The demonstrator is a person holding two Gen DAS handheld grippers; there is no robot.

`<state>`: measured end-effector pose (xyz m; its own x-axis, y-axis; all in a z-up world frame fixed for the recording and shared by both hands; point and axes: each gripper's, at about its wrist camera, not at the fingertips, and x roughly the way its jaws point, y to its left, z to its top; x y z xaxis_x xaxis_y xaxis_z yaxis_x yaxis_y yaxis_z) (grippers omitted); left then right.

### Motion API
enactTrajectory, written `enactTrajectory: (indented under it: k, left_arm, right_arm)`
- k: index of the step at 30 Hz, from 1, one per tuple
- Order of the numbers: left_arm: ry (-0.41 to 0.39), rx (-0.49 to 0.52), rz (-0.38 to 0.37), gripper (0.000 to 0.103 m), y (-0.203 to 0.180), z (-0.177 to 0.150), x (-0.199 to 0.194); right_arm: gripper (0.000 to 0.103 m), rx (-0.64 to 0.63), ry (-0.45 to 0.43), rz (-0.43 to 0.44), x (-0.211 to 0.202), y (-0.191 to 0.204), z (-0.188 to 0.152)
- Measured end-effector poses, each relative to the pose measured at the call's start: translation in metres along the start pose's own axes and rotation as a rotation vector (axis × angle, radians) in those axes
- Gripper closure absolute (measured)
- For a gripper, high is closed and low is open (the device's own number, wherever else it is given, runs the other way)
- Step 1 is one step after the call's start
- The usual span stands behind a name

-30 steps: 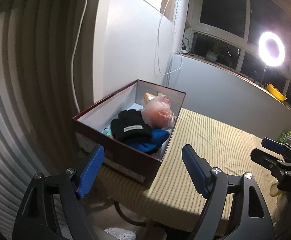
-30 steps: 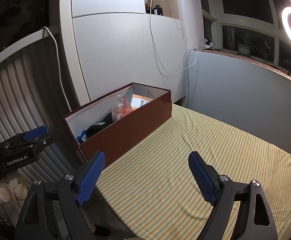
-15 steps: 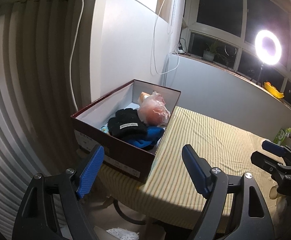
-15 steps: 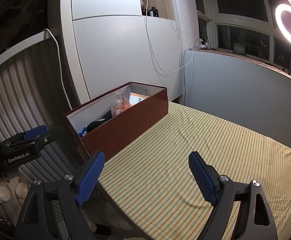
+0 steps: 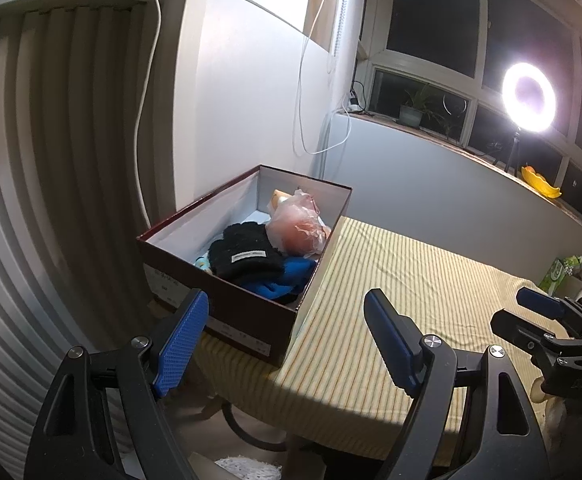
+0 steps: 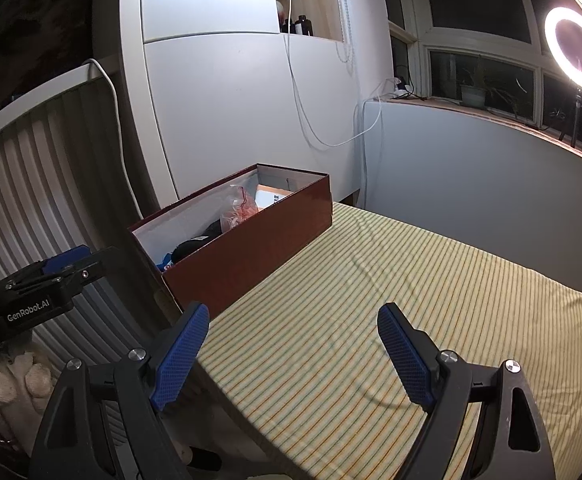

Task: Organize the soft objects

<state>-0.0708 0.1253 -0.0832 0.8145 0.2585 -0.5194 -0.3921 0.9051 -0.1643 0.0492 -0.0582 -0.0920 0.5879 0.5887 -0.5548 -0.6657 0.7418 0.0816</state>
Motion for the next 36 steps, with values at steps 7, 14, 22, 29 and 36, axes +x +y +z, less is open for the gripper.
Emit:
enactTrajectory:
  k: [7,14,22,29,36]
  left_arm:
    - [-0.004,0.003,0.001,0.023,-0.0021,0.0003,-0.0013]
    - [-0.009,0.0,0.002,0.023,-0.0011,0.0008,-0.0025]
    - [-0.007,0.0,-0.002,0.023,-0.0021,0.0012,-0.0038]
    - [-0.009,-0.001,-0.003,0.023,-0.0031,0.0016,-0.0043]
    - [-0.012,0.005,-0.018,0.023,-0.0081,0.0002,-0.003]
  right_arm:
    - [0.019,-0.004,-0.002,0.0,-0.002,-0.0006,-0.001]
    - [0.019,-0.005,0.0,0.0,-0.0014,-0.0005,-0.001]
    - [0.019,-0.007,0.005,-0.005,0.0008,0.0,-0.0022]
    - [0.018,-0.015,0.008,-0.014,0.0015,0.0019,-0.0042]
    - [0.018,-0.008,0.011,-0.02,0.0017,-0.0016,-0.0073]
